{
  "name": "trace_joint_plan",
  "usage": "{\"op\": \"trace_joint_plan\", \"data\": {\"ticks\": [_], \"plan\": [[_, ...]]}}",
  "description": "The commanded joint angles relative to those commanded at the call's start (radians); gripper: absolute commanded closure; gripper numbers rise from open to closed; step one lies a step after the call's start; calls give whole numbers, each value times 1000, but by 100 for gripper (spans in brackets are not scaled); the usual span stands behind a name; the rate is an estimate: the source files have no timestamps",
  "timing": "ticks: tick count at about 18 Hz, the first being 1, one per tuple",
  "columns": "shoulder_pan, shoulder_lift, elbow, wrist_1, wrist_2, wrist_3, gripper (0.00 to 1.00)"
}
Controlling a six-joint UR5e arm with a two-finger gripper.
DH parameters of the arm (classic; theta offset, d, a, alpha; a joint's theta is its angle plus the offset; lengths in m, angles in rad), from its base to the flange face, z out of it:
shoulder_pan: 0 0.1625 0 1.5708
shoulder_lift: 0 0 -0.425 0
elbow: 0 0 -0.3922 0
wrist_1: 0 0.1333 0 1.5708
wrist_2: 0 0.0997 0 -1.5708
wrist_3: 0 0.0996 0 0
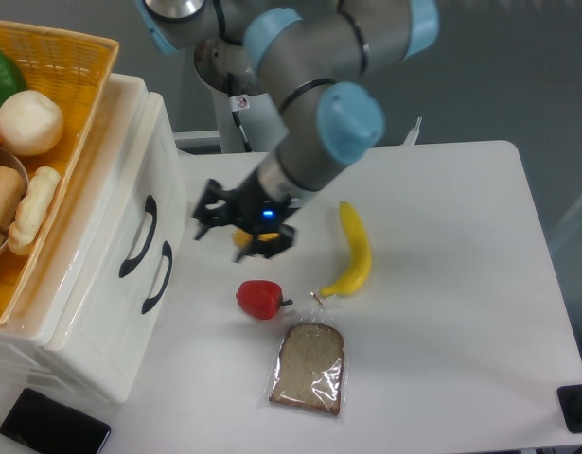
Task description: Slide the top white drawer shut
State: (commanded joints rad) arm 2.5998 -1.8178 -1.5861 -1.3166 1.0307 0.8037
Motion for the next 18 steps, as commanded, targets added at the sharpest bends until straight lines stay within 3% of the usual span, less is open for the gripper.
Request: {"op": "trace_joint_plan", "data": {"ticks": [4,6,8,12,18], "plan": [[68,-63,26,128,115,161,0],[81,-92,46,135,277,303,0],[88,-121,61,134,359,447,0],[137,-172,94,134,423,672,0],[232,-216,126,137,447,883,0]]}}
